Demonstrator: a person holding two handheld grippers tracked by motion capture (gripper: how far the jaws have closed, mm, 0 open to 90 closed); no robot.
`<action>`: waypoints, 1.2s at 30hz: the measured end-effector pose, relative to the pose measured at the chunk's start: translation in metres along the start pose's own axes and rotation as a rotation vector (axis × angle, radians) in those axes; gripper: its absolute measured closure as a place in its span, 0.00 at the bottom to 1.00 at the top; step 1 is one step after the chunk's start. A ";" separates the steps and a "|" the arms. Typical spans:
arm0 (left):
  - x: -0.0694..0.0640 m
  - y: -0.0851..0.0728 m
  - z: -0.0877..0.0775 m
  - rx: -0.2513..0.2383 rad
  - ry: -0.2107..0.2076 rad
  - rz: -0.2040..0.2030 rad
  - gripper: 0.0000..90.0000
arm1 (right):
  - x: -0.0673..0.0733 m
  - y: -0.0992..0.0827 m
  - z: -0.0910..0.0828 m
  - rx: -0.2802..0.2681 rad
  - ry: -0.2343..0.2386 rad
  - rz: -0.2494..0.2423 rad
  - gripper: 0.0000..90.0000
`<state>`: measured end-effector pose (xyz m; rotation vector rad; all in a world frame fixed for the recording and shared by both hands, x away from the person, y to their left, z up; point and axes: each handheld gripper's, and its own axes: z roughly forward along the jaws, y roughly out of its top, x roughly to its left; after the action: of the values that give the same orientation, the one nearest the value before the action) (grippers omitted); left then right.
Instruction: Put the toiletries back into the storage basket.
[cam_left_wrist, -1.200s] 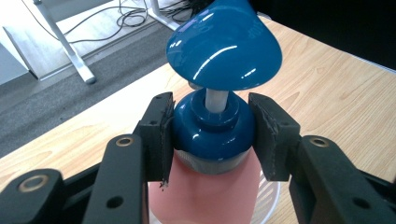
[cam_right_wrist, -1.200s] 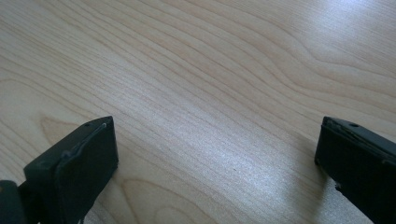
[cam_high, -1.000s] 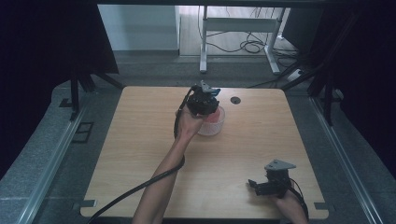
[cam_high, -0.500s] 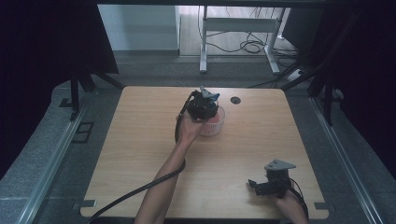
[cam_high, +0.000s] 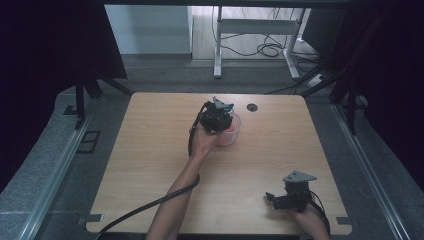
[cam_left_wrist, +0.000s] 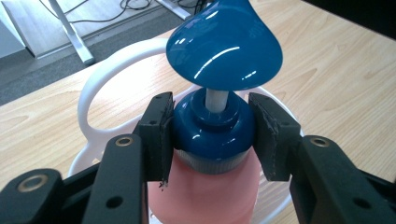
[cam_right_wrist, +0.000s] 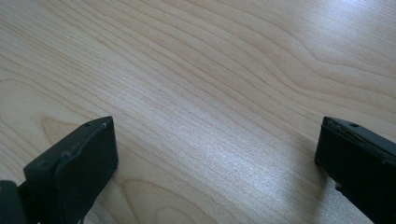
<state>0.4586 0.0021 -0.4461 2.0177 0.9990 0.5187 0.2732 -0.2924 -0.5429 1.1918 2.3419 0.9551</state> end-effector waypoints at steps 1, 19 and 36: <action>0.001 0.000 0.000 0.002 0.000 -0.005 0.58 | 0.000 0.000 0.000 0.000 0.000 0.000 0.00; 0.002 0.001 -0.004 0.000 0.002 -0.023 0.32 | 0.000 0.000 0.000 0.000 0.001 0.000 0.00; -0.002 0.005 -0.023 -0.014 -0.063 0.001 0.12 | 0.000 0.000 0.000 0.000 0.001 -0.001 0.00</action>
<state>0.4446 0.0094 -0.4284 2.0103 0.9537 0.4580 0.2733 -0.2921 -0.5428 1.1908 2.3426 0.9556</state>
